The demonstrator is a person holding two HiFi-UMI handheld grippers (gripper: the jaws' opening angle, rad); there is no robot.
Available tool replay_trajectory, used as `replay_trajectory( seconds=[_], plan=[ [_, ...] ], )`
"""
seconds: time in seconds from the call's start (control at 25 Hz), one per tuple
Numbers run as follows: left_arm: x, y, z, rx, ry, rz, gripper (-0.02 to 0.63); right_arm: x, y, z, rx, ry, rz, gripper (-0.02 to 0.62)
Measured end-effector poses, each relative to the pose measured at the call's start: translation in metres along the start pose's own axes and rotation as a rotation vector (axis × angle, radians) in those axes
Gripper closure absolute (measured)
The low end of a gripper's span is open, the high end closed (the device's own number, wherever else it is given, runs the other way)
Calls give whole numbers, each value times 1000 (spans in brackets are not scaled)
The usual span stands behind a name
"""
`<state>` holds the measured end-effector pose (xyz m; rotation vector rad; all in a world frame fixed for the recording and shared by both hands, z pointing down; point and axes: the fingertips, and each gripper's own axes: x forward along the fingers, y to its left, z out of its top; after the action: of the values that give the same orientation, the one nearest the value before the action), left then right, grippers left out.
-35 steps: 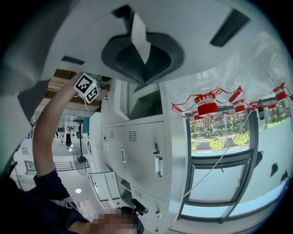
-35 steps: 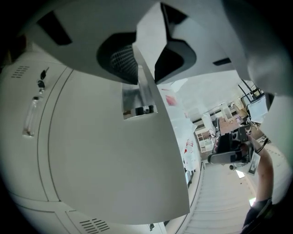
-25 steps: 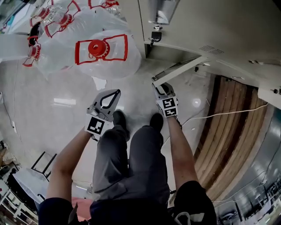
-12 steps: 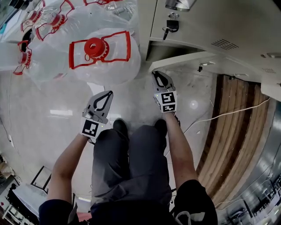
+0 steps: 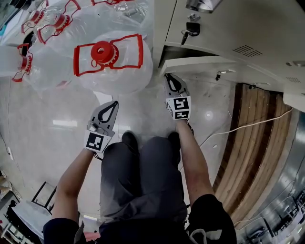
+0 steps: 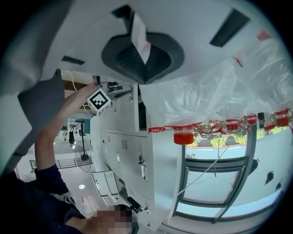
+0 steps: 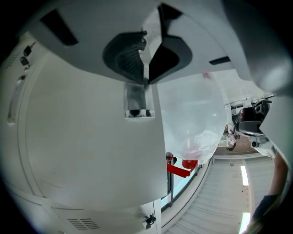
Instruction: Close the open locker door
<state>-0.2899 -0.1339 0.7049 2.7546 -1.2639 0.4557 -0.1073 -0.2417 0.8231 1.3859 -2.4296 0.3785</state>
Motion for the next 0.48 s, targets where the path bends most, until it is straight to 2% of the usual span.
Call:
replay_trajectory(
  seconds=[0.48],
  plan=[
    [8,3,-4,16,-8,8,604,15,-5,7,-19,-14,4,572]
  ],
)
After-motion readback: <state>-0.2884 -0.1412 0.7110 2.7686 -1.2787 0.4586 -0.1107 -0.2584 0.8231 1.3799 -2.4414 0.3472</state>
